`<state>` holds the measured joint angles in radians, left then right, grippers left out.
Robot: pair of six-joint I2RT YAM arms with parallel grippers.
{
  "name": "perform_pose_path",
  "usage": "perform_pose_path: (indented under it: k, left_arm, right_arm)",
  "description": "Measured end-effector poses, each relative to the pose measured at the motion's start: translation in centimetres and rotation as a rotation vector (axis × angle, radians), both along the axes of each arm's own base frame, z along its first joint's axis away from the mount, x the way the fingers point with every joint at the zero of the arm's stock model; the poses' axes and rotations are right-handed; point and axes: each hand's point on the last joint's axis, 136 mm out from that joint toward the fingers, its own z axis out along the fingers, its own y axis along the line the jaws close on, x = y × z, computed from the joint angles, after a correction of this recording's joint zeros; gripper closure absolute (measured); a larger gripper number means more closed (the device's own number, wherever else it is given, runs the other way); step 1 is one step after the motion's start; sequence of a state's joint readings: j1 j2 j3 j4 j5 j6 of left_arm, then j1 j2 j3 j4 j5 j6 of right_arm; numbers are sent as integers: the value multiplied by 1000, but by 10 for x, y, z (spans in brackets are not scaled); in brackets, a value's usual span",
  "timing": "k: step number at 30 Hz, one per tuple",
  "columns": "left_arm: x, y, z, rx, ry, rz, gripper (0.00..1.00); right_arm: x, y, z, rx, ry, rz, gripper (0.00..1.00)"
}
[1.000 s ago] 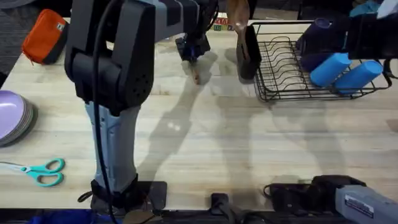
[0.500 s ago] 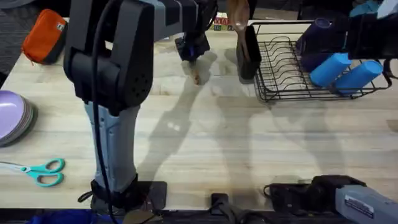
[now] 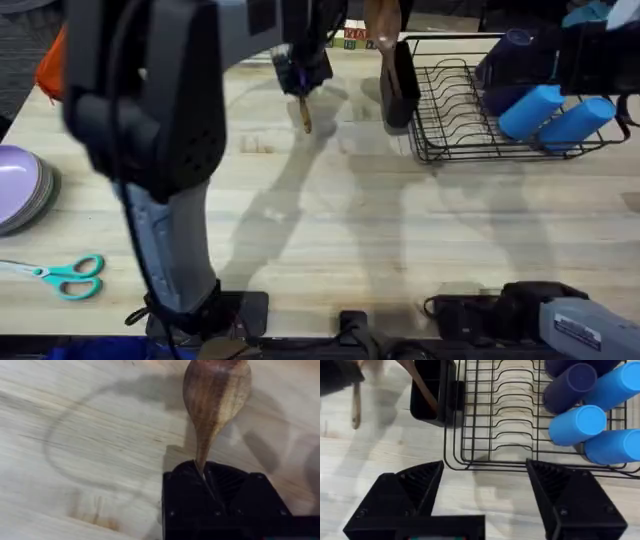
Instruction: Pick up the spoon on the table one by one and put them onto the rack
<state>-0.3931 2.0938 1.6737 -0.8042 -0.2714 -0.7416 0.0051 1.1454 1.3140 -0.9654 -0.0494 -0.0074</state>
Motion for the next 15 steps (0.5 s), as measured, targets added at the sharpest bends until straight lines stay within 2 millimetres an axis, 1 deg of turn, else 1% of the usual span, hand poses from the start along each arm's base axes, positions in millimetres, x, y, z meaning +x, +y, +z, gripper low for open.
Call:
perform_pose_path:
  k: [9, 11, 15]
  left_arm:
    - [-2, 11, 95, -18, -194, 18, 958]
    - [-3, 14, 113, -21, -232, 17, 958]
    - [-9, 16, 142, -13, -292, -3, 958]
  right_arm:
    - [0, 0, 0, 0, 0, 0, 7]
    - [0, 0, 0, 0, -1, 0, 6]
    - [-2, 0, 6, -1, -24, 1, 5]
